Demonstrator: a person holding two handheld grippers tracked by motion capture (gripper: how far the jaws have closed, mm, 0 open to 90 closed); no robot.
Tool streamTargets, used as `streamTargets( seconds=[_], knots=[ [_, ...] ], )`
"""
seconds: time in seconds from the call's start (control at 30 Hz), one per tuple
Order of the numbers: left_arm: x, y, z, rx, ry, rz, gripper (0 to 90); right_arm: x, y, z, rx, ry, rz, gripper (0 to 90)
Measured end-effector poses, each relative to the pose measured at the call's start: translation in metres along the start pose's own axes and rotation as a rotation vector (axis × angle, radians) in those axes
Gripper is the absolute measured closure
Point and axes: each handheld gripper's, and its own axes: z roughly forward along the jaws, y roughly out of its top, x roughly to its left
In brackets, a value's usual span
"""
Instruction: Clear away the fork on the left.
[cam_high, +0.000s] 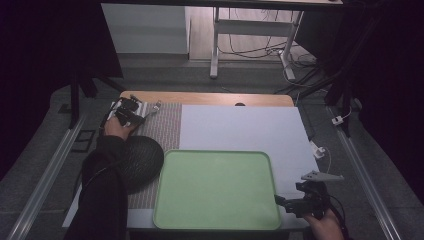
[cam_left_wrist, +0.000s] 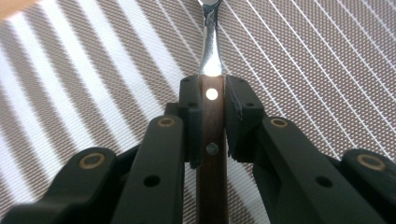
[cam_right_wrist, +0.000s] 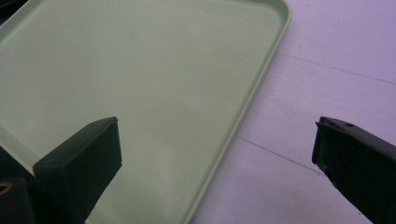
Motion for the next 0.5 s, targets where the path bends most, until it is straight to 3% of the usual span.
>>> streamTargets(
  seconds=[0.1, 0.3, 0.5],
  knots=[
    [0.004, -0.002, -0.010, -0.010, 0.010, -0.005, 77.6, 0.000, 0.000, 0.000, 0.001, -0.002, -0.001, 1.5],
    [0.006, -0.006, -0.024, -0.033, -0.027, -0.019, 77.6, 0.000, 0.000, 0.000, 0.003, -0.003, -0.002, 1.5],
    [-0.001, -0.010, -0.031, -0.056, -0.076, -0.027, 77.5, 0.001, 0.000, 0.000, 0.003, -0.004, -0.002, 1.5]
  ],
)
